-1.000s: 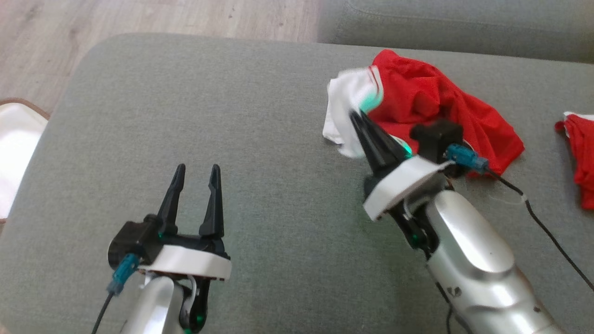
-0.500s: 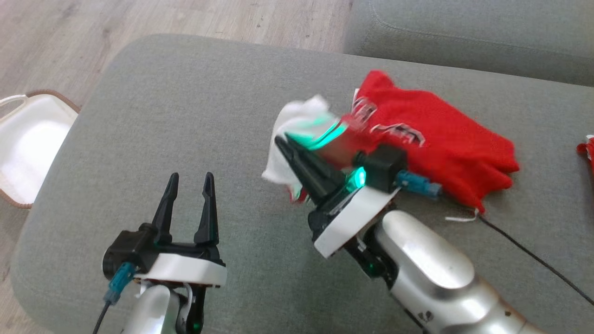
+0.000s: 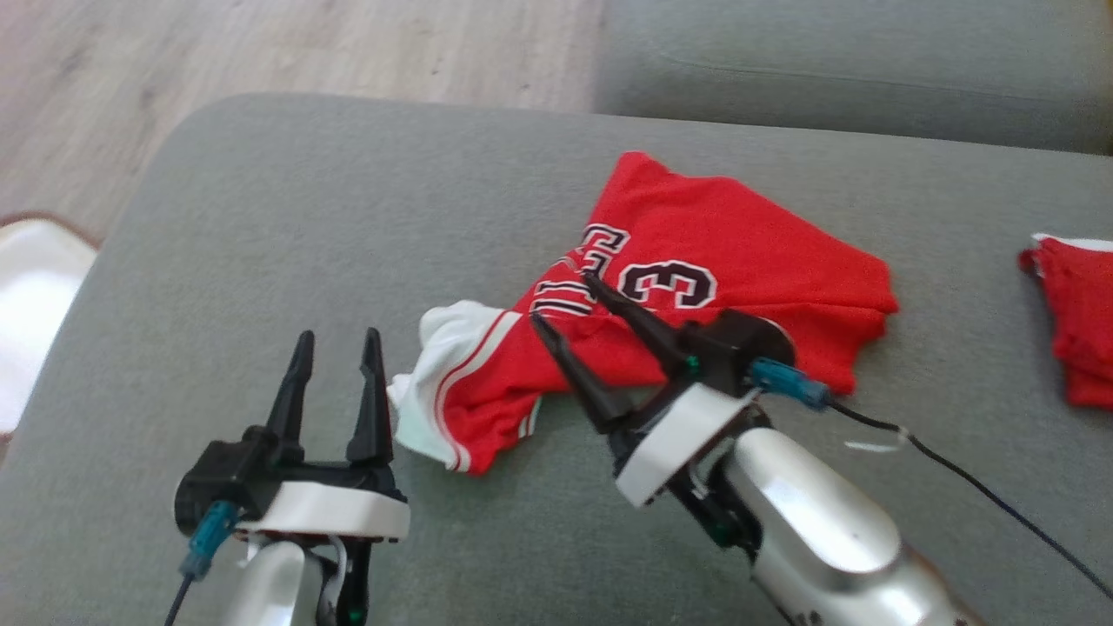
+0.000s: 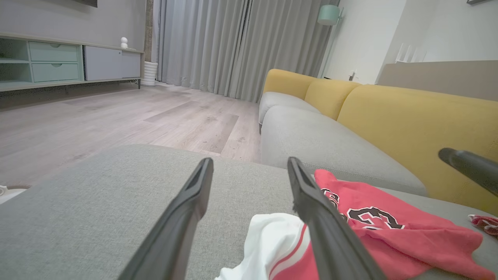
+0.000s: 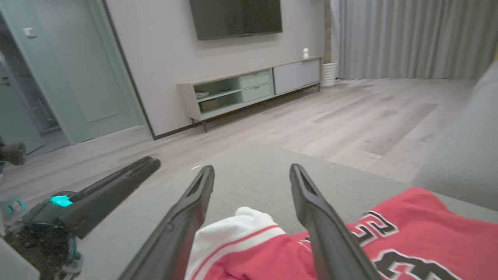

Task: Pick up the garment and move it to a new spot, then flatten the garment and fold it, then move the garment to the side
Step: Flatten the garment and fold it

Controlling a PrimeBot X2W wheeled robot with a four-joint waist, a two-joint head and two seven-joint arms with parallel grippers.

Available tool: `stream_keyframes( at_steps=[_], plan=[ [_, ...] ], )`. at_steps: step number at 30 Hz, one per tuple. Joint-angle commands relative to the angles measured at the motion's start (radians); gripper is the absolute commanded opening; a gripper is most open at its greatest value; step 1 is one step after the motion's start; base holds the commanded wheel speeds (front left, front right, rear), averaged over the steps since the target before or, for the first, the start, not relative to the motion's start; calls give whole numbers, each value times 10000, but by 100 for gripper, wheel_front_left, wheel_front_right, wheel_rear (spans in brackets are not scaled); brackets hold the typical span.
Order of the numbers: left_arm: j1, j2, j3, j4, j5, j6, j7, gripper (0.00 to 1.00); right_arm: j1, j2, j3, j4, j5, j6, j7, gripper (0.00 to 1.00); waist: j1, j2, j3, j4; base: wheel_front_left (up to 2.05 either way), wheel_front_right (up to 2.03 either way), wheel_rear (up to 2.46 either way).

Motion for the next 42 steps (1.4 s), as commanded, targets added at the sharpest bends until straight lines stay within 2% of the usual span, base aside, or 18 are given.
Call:
stream_keyframes(
  at_steps=[1, 8, 16, 24, 29, 35, 42],
  plan=[
    [-204, 41, 465, -378, 106, -14, -93, 100, 124, 164, -338, -414, -307, -7, -79, 100, 1, 0, -139, -353, 0, 0, 0],
    [-195, 42, 697, -416, 261, -102, -93, 100, 1491, 63, -3360, -809, -2373, -7, -114, 100, 1, 0, -283, -1157, 0, 0, 0],
    [-156, 38, 693, -363, 250, -156, -93, 100, 3182, 146, -5714, -1092, -2938, -7, -466, 100, 1, 0, -144, -1675, 0, 0, 0],
    [-247, 37, 553, -337, 203, -186, -93, 100, 3418, 161, -5851, -1223, -2585, -7, -600, 100, 1, 0, 8, -1769, 0, 0, 0],
    [-461, 37, 339, -321, 140, -202, -93, 100, 2941, 162, -5915, -894, -2732, -7, -71, 100, 1, 0, 196, -1521, 0, 0, 0],
    [-682, 36, 94, -268, 12, -163, -93, 100, 2144, 163, -5998, 92, -2395, -7, 763, 100, 1, 0, 452, -1022, 0, 0, 0],
    [-838, 36, -30, -191, -48, -150, -93, 100, 1245, 163, -6534, 1901, -2244, -7, 1513, 100, 1, 0, 731, -569, 0, 0, 0]
  ],
)
